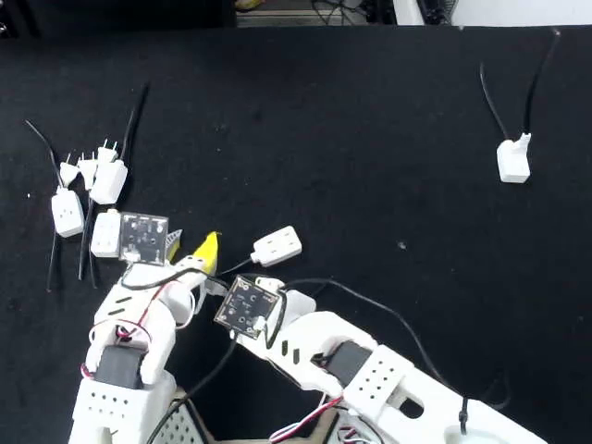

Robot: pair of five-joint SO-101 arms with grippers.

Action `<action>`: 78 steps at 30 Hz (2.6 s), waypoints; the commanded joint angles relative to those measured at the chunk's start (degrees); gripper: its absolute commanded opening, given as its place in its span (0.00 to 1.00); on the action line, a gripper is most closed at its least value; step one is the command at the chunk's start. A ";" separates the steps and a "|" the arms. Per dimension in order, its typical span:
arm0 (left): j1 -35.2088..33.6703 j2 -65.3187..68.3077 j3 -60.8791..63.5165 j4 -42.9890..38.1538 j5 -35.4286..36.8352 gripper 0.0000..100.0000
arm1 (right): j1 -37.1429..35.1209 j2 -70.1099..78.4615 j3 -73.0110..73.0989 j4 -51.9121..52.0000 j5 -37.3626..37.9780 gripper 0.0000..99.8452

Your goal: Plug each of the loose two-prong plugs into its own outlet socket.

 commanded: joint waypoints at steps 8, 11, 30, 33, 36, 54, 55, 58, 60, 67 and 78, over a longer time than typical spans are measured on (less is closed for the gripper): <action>-2.95 -0.35 1.71 -0.35 -0.44 0.18 | -0.26 -1.80 -4.00 0.26 -0.53 0.01; -3.03 -0.35 1.71 -0.26 -0.44 0.18 | -0.26 -1.80 -4.88 0.35 -0.53 0.01; -3.03 -0.35 1.71 0.09 -0.44 0.18 | -0.18 -1.80 -21.14 20.75 6.42 0.01; -3.03 -0.35 1.71 0.09 -0.44 0.18 | -0.18 -1.80 -22.29 23.38 6.24 0.01; -3.03 -0.35 1.71 0.09 -0.44 0.18 | -0.18 -1.80 -22.20 23.47 4.75 0.01; -3.12 -0.35 1.71 0.09 -0.44 0.18 | -0.26 -2.95 -18.51 14.86 -4.13 0.01; -3.74 -0.35 1.71 0.09 -0.44 0.18 | -0.26 -4.00 -18.24 14.95 -4.13 0.01; -6.73 -0.35 1.71 -0.26 -0.44 0.18 | -0.35 -8.31 -17.36 17.05 -3.87 0.01; -7.96 -0.35 1.71 -0.35 -0.44 0.18 | -0.53 -11.12 -16.84 18.90 -3.87 0.01; -8.40 -0.35 1.71 -0.35 -0.26 0.18 | -0.53 -14.20 -13.14 20.04 -3.78 0.01; -9.89 -0.35 1.27 -0.35 -0.35 0.18 | 3.52 -6.20 -13.05 20.48 -4.13 0.01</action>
